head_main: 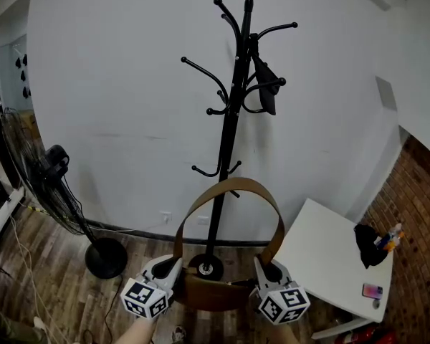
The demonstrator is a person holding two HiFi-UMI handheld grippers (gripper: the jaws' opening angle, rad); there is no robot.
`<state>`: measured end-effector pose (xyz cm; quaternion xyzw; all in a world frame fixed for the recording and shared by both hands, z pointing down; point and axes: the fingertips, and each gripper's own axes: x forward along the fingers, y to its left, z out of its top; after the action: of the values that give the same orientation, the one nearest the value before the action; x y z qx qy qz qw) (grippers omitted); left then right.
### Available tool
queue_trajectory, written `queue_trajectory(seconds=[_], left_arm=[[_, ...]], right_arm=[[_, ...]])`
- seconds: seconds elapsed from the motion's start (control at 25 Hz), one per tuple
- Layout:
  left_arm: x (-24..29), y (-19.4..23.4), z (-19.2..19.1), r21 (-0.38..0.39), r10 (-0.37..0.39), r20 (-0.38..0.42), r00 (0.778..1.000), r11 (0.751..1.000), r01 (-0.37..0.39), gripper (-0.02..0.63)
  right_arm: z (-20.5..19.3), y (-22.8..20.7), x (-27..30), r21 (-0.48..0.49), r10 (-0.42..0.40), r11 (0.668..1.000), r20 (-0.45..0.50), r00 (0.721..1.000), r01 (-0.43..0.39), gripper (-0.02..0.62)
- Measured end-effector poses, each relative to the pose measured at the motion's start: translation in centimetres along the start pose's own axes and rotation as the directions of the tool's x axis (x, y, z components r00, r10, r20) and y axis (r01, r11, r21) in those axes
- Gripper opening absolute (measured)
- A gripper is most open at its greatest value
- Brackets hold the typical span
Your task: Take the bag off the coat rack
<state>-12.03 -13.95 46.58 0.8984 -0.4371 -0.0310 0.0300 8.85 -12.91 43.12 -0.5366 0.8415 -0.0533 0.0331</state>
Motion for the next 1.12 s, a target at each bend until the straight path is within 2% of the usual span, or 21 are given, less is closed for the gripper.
queue_trajectory(seconds=[0.6, 1.12], left_arm=[[-2.7, -4.5, -2.3, -0.017, 0.044, -0.049, 0.998, 0.999, -0.045, 0.015], [-5.3, -6.5, -4.0, -0.040, 0.085, -0.085, 0.993, 0.995, -0.089, 0.015]], right_arm=[[-2.5, 0.0, -4.9, 0.020, 0.042, 0.999, -0.054, 0.998, -0.041, 0.031], [-4.4, 1.1, -6.8, -0.009, 0.087, 0.996, -0.122, 0.989, -0.089, 0.029]])
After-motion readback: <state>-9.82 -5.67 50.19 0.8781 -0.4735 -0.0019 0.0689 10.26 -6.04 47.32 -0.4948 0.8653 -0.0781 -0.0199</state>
